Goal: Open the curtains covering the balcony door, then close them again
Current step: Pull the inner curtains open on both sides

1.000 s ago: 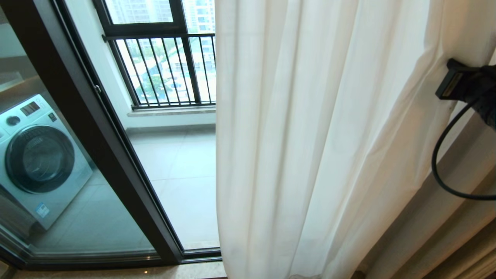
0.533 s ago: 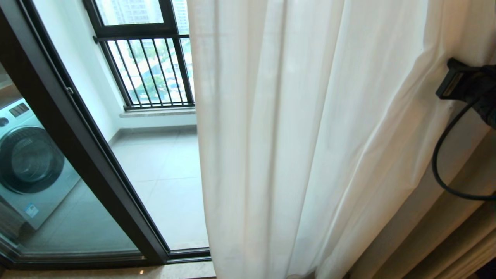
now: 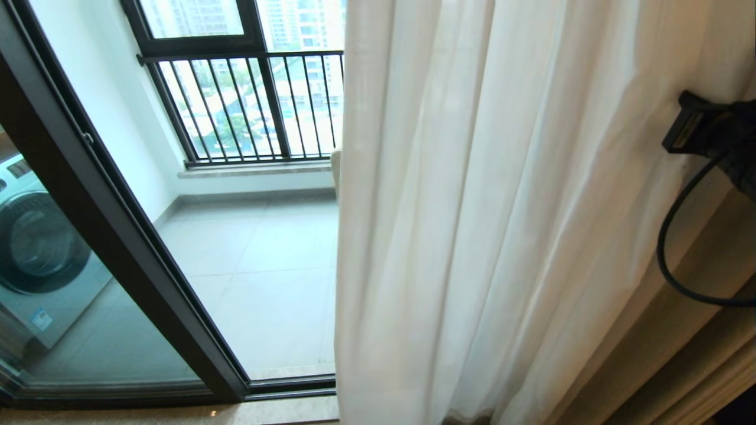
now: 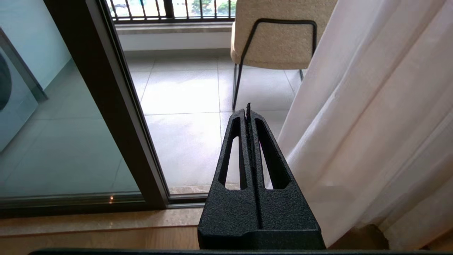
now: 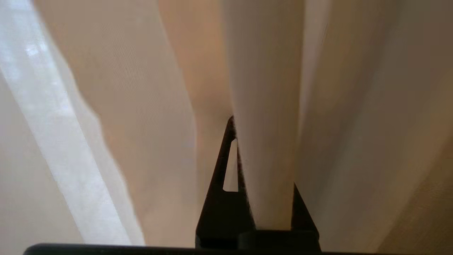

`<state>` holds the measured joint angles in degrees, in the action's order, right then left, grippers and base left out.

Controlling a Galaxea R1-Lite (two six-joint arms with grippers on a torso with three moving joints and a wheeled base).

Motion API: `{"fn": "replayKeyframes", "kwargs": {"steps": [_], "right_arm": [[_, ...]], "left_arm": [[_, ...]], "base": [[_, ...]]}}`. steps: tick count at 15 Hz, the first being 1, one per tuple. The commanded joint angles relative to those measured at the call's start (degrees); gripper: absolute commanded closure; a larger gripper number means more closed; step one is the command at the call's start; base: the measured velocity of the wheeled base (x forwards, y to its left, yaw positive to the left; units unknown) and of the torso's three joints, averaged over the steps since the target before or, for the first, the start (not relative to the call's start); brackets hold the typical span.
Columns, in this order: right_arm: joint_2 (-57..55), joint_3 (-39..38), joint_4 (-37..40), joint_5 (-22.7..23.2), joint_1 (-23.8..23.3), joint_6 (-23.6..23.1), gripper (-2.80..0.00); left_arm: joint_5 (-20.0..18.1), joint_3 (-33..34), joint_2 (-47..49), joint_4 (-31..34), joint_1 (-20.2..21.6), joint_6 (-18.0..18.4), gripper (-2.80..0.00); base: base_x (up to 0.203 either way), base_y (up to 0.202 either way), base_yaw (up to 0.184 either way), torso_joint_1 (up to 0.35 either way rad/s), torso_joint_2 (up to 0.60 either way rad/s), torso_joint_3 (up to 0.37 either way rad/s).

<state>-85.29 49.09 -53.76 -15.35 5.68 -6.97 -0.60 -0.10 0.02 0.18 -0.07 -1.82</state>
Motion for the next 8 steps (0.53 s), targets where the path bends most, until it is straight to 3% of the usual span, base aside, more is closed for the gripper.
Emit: {"fn": "replayKeyframes", "kwargs": {"steps": [1,8], "right_arm": [[-0.1,0.1,-0.5,-0.1,0.0,-0.1,0.0],[-1.5,1.1,-0.5,-0.1,0.1,-0.1,0.0]], "left_arm": [[0.0,0.0,0.0,0.0,0.0,0.0,0.0],[0.0,0.0,0.0,0.0,0.0,0.0,0.0]], "base": [[0.0,0.0,0.0,0.0,0.0,0.0],[0.0,0.0,0.0,0.0,0.0,0.0]]}}
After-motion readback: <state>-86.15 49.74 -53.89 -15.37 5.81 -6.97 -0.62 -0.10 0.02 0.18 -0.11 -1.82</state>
